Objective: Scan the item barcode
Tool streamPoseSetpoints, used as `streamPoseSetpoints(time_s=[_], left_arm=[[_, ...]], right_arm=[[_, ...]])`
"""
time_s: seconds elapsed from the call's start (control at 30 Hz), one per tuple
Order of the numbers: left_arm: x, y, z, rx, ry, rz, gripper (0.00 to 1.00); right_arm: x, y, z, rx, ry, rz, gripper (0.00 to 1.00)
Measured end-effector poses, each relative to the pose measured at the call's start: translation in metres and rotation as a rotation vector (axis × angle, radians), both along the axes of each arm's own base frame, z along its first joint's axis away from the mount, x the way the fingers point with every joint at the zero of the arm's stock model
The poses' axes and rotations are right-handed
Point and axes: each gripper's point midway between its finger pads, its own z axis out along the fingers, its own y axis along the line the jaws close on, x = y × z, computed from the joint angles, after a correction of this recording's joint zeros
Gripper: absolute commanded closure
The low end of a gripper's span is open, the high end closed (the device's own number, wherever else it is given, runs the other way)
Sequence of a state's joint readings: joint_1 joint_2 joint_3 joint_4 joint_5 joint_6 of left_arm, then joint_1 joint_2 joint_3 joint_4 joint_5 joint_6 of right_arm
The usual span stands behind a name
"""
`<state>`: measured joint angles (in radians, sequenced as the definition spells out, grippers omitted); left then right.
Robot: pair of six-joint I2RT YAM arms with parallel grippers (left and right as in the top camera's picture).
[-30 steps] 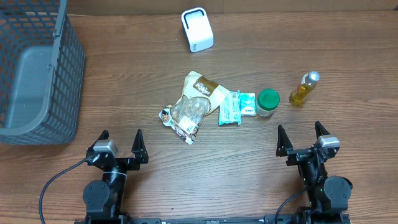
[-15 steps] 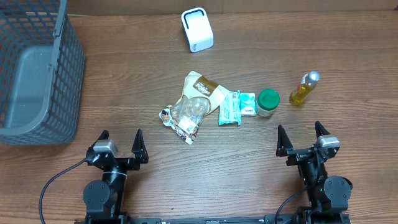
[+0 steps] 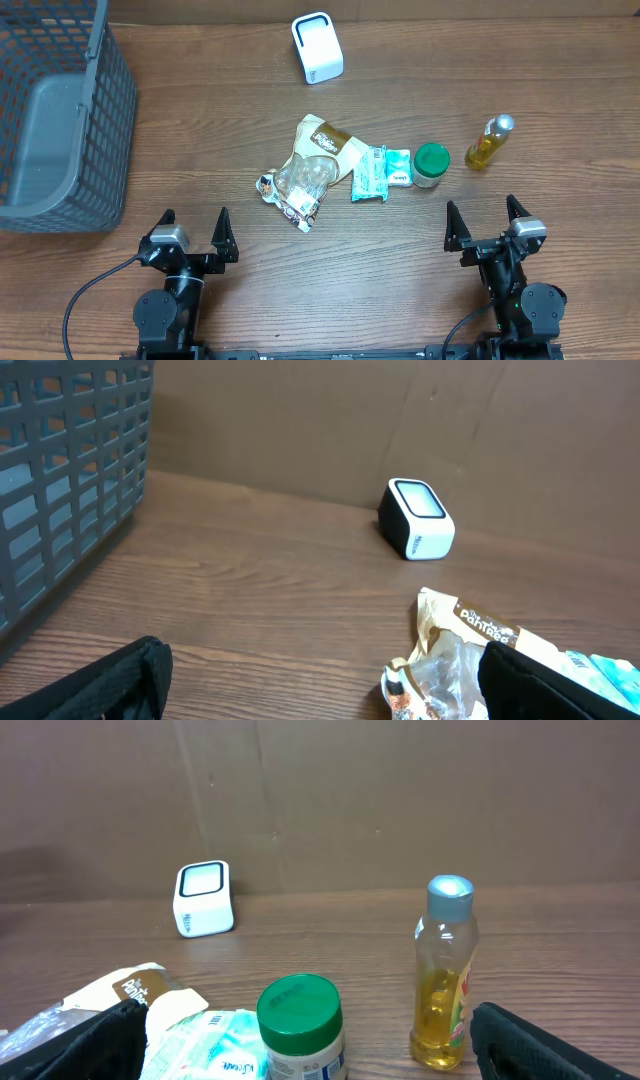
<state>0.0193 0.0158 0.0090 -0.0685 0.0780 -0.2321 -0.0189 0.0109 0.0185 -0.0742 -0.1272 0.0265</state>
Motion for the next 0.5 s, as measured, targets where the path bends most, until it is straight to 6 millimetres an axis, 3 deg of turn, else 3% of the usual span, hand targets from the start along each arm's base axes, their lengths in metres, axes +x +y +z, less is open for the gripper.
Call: streamPoseSetpoints(time_s=[0.5], left_arm=[[0.0,0.0,0.0,0.0,0.0,0.0,0.0]], right_arm=[[0.0,0.0001,0.0002,0.0,-0.001,0.0,0.0]])
